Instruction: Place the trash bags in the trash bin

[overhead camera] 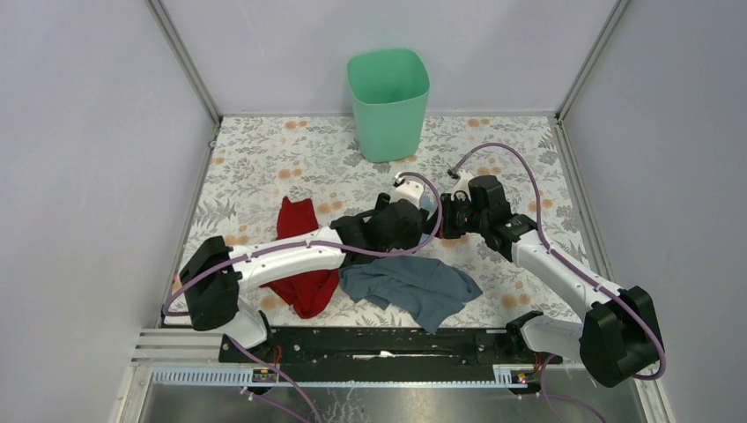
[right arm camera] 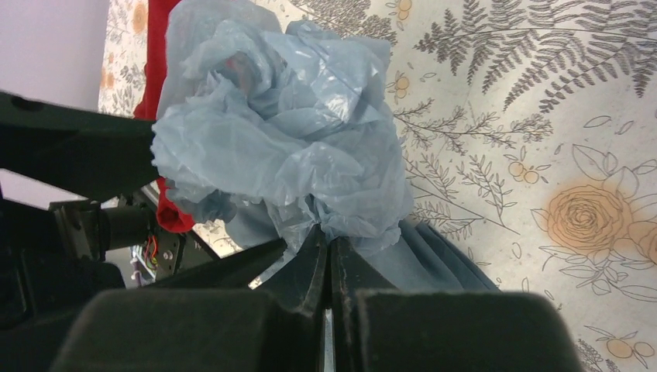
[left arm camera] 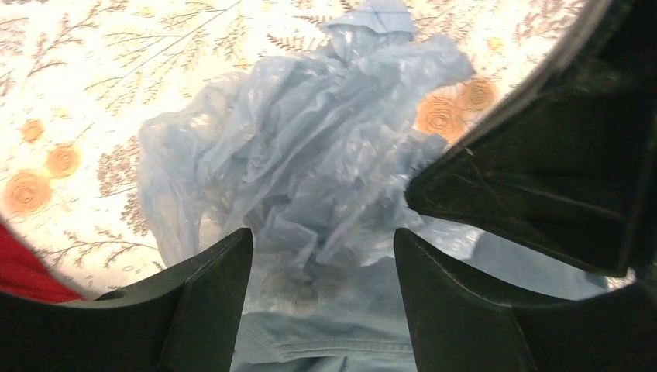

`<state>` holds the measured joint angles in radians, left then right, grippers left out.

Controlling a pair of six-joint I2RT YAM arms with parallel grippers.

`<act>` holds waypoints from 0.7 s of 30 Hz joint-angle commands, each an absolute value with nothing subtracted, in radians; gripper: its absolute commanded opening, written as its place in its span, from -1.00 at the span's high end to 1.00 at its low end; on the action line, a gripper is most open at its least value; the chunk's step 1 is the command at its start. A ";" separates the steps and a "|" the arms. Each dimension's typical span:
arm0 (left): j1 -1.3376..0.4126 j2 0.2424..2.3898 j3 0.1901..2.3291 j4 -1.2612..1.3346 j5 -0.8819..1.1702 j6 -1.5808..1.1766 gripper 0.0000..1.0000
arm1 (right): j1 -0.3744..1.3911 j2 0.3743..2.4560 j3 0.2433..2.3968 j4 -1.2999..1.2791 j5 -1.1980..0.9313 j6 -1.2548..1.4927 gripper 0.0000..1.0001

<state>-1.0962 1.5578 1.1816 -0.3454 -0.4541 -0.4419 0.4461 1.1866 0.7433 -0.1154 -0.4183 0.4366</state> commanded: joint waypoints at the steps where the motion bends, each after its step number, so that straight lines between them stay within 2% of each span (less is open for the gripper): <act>1: -1.076 1.522 1.228 -0.382 -0.564 -0.450 -0.42 | 0.454 1.179 0.769 -0.090 -0.482 0.409 1.00; 3: -1.050 1.514 1.221 -0.384 -0.548 -0.441 -0.39 | 0.454 1.173 0.767 -0.097 -0.486 0.402 1.00; 4: -1.034 1.509 1.217 -0.381 -0.519 -0.438 -0.29 | 0.454 1.170 0.766 -0.100 -0.486 0.400 1.00; 7: -0.999 1.486 1.205 -0.386 -0.490 -0.433 0.18 | 0.453 1.163 0.764 -0.116 -0.474 0.378 1.00; 12: -0.933 1.402 1.165 -0.385 -0.410 -0.424 0.57 | 0.454 1.153 0.771 -0.180 -0.358 0.333 1.00; 18: -0.842 1.311 1.097 -0.379 -0.267 -0.417 0.60 | 0.454 1.154 0.777 -0.211 -0.199 0.325 1.00; 19: -0.826 1.302 1.083 -0.372 -0.237 -0.422 0.62 | 0.454 1.157 0.780 -0.214 -0.187 0.325 1.00; 21: -0.792 1.291 1.057 -0.356 -0.188 -0.437 0.81 | 0.454 1.161 0.784 -0.211 -0.165 0.331 1.00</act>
